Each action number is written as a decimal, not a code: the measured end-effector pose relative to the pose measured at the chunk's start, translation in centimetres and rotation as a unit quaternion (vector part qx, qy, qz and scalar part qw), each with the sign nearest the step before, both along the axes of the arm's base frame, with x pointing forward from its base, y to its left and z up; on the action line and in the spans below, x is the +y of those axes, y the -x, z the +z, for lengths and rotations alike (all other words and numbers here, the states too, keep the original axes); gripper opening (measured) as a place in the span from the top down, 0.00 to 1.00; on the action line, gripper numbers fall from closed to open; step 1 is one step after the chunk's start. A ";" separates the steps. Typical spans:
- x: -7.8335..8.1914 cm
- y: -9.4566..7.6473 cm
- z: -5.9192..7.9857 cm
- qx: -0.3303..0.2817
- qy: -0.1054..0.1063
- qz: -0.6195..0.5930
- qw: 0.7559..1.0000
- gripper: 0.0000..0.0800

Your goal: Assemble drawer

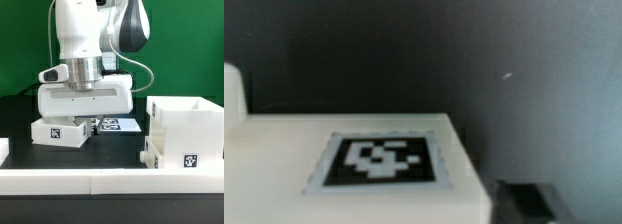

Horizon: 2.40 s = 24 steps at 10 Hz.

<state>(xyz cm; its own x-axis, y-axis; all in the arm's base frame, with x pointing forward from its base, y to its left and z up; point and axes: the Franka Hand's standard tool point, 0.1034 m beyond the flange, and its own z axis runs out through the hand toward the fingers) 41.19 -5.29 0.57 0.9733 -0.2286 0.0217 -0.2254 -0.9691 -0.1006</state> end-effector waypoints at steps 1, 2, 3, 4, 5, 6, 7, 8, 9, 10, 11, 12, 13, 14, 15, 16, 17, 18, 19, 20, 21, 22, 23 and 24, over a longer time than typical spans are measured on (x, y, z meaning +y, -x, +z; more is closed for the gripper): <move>0.1 0.0 0.0 0.001 0.000 0.001 1.000 0.90; 0.1 -0.1 0.0 -0.001 0.000 0.001 1.000 0.90; 0.2 -0.2 0.1 -0.002 0.001 0.003 1.000 0.94; 0.4 -0.3 0.2 -0.003 0.001 0.006 1.000 0.94; 0.8 -0.6 0.3 -0.004 0.001 0.009 1.000 0.94; 1.2 -0.9 0.5 -0.007 0.001 0.013 1.000 0.94; 2.1 -1.4 0.7 -0.010 0.001 0.017 1.000 0.94; 3.2 -2.0 1.1 -0.014 0.001 0.027 1.000 0.94; 4.5 -2.9 1.6 -0.014 -0.002 0.041 0.999 0.94; 5.8 -3.9 2.4 -0.009 -0.008 0.055 0.998 0.94; 6.6 -5.0 3.3 -0.005 -0.013 0.064 0.998 0.94; 6.8 -5.8 3.8 -0.006 -0.015 0.083 0.996 0.94; 7.2 -6.7 4.3 0.006 -0.019 0.143 0.989 0.94; 7.3 -7.5 4.5 0.017 -0.024 0.196 0.980 0.94; 7.2 -7.8 4.4 0.011 -0.024 0.189 0.982 0.94; 7.2 -7.6 4.3 0.011 -0.024 0.209 0.977 0.94; 7.2 -7.6 4.3 0.008 -0.023 0.238 0.971 0.94; 7.1 -7.6 4.2 0.003 -0.021 0.288 0.958 0.94; 6.5 -8.0 4.3 -0.005 -0.018 0.365 0.931 0.94; 6.0 -8.8 4.5 -0.011 -0.013 0.435 0.900 0.94; 5.3 -9.3 4.8 -0.017 -0.009 0.497 0.867 0.94; 4.7 -9.7 5.0 -0.022 -0.006 0.538 0.843 0.94; 4.8 -9.4 4.8 -0.022 -0.007 0.550 0.835 0.94; 4.8 -9.4 4.7 -0.025 -0.006 0.586 0.810 0.94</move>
Offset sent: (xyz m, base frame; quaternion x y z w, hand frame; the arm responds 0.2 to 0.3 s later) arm 0.0054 0.0055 0.0014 -0.0086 -0.0015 0.0001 1.0000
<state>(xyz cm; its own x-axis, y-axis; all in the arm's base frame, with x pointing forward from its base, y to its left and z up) 50.54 -0.53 5.30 0.5205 0.8507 0.0734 0.8529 -0.5138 -0.0928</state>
